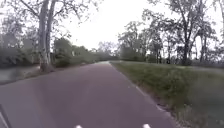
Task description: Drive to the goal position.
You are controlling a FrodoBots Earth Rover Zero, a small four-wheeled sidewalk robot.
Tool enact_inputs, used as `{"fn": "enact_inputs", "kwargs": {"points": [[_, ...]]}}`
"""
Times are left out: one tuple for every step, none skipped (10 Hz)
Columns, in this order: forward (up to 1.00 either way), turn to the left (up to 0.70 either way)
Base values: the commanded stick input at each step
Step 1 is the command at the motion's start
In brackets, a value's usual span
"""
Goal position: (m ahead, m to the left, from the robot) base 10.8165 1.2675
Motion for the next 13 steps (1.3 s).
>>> {"fn": "enact_inputs", "kwargs": {"points": [[1.0,0.0],[1.0,0.0],[1.0,0.0],[1.0,0.0],[1.0,0.0],[1.0,0.0],[1.0,0.0],[1.0,0.0],[1.0,0.0],[1.0,0.0],[1.0,0.0],[1.0,0.0],[1.0,0.0]]}}
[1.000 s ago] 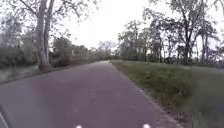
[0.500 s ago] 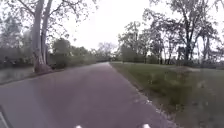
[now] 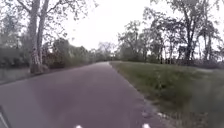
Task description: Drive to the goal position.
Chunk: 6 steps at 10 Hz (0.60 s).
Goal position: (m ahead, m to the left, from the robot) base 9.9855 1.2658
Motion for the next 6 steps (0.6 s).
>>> {"fn": "enact_inputs", "kwargs": {"points": [[1.0,0.0],[1.0,0.0],[1.0,0.0],[1.0,0.0],[1.0,0.0],[1.0,0.0]]}}
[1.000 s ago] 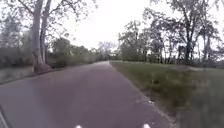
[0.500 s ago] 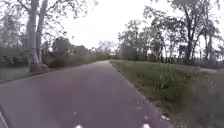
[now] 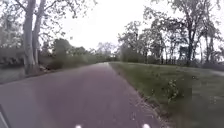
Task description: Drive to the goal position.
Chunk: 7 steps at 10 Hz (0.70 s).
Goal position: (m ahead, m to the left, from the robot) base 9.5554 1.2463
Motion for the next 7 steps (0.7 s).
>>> {"fn": "enact_inputs", "kwargs": {"points": [[1.0,0.07],[1.0,0.26],[1.0,0.28],[1.0,0.0],[1.0,0.0],[1.0,0.0],[1.0,0.0]]}}
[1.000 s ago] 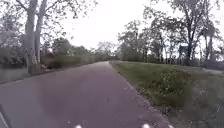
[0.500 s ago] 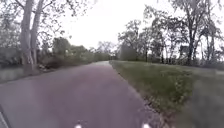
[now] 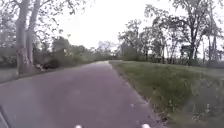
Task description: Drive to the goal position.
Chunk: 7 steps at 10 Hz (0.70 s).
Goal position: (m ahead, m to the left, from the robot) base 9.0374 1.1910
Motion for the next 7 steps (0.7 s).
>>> {"fn": "enact_inputs", "kwargs": {"points": [[1.0,0.0],[1.0,0.0],[1.0,0.0],[1.0,0.0],[1.0,0.0],[1.0,0.0],[1.0,0.0]]}}
